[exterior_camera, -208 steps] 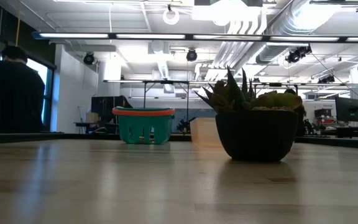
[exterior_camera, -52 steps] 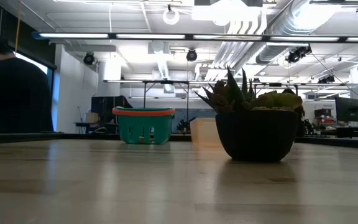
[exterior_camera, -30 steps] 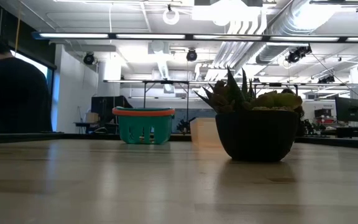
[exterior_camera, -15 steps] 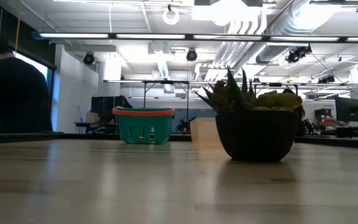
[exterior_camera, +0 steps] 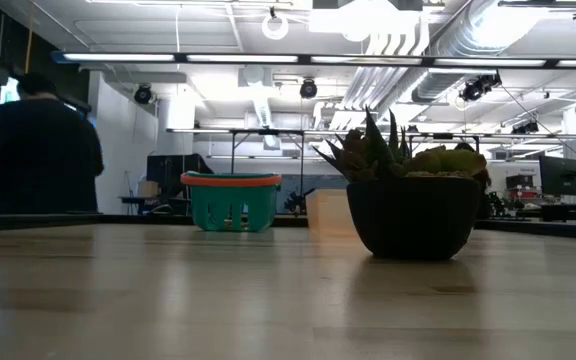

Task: Sort pens & pencils
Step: Put the pencil into the green bin

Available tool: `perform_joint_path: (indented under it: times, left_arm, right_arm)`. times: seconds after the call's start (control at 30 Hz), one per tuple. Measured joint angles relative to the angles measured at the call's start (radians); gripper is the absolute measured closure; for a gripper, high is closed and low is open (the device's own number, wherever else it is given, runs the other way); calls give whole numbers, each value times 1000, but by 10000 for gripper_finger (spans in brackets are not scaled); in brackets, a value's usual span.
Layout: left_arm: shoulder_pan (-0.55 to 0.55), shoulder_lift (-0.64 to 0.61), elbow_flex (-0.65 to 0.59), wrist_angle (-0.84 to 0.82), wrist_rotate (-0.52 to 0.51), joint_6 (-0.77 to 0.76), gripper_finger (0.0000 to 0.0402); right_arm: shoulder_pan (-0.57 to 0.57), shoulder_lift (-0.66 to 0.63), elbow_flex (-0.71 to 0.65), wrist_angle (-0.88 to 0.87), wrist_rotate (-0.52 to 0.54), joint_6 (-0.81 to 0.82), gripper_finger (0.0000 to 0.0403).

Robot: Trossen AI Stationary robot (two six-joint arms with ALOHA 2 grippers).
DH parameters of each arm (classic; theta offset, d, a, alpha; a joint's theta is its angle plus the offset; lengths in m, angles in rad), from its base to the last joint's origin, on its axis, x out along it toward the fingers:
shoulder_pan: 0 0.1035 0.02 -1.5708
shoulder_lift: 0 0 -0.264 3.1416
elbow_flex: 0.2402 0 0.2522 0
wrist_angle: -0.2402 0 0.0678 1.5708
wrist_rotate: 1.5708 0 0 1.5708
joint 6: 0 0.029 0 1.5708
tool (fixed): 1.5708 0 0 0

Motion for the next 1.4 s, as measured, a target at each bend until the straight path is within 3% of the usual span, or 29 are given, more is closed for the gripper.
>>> perform_joint_path:
  times: [0.5, 1.07, 1.4]
  left_arm:
    - [12, 0, 0, 0, 31, -134, 279]
    - [19, 0, 0, 57, 38, -174, 279]
    - [30, 0, 1, 8, 30, -161, 279]
  right_arm:
    - [0, 0, 0, -1, -23, -8, 306]
    - [0, 0, 0, -4, -24, -26, 306]
    - [0, 0, 0, -4, -24, -26, 306]
